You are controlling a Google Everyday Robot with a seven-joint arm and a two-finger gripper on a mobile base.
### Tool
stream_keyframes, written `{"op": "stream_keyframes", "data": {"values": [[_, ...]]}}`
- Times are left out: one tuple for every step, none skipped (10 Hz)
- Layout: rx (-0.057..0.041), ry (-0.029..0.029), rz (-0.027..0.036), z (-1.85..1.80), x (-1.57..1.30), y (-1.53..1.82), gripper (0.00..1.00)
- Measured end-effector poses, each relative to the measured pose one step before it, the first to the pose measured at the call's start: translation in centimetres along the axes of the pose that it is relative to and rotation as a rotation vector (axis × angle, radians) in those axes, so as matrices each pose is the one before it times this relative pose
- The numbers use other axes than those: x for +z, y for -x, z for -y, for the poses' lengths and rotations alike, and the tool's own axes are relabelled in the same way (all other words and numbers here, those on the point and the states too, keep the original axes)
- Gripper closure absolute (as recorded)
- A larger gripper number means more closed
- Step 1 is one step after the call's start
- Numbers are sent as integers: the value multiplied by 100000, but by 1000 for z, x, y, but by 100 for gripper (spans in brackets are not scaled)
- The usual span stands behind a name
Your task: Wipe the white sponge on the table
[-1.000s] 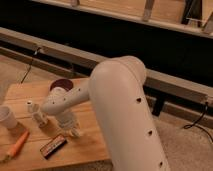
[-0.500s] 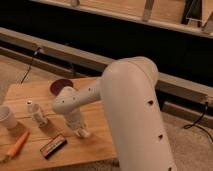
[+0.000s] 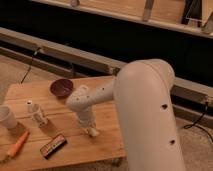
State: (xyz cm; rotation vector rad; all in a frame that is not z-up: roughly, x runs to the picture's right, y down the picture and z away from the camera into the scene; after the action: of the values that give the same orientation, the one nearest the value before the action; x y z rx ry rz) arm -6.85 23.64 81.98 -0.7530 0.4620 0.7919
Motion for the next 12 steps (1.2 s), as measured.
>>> {"op": "stream_keyframes", "data": {"values": [[3515,22,328,1268,127,-36,100],[3852,-402,268,1652,20,59,100],[4864,-1466,331,2451,-284,559,100],[1205,-671,32,835,-198,375,100],[2016,-1710,312,1694,-603,1136,100],[908,-1159,193,946,-454,954,100],[473,-1358,308,894,-647,1542,100],[-106,-853,121,422,-409,1276,100],[-199,-804,289,379,-408,1708,100],[-459,-279,127,178,-162,2675,100],[-431,-81,-6,3,125,1484,100],[-938,-71,248,-275,129,1980,100]]}}
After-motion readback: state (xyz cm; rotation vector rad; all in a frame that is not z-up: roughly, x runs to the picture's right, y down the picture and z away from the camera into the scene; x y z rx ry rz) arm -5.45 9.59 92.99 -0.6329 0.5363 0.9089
